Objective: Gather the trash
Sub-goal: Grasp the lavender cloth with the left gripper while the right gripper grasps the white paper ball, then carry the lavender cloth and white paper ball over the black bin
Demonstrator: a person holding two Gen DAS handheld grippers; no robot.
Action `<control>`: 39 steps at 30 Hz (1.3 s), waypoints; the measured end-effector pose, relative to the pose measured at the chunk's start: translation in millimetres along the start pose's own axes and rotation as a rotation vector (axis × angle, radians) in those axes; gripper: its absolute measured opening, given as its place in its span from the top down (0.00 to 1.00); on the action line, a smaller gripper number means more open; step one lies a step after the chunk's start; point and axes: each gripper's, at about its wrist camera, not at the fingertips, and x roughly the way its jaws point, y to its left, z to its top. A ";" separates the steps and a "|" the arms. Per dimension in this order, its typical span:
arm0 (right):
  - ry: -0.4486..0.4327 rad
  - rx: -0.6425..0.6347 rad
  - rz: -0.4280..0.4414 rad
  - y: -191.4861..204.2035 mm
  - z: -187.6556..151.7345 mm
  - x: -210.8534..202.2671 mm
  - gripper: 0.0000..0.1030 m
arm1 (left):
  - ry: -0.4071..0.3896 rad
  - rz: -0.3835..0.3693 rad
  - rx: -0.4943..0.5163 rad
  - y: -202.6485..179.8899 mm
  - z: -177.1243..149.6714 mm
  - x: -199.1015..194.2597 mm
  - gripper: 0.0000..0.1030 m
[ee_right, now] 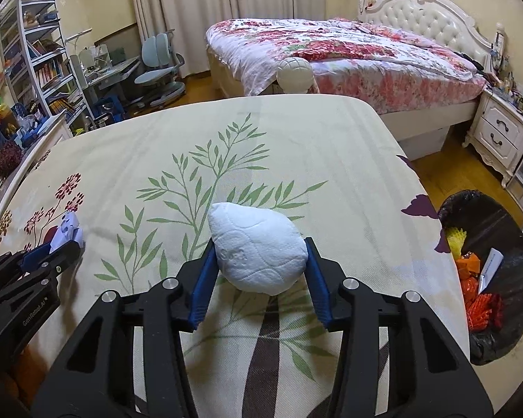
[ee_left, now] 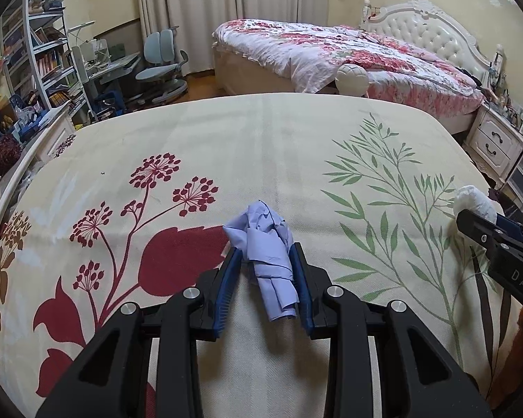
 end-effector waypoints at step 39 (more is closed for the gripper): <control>-0.140 0.225 -0.322 -186.4 -42.0 -94.9 0.55 | -0.155 -0.311 0.288 -235.0 8.4 -56.2 0.68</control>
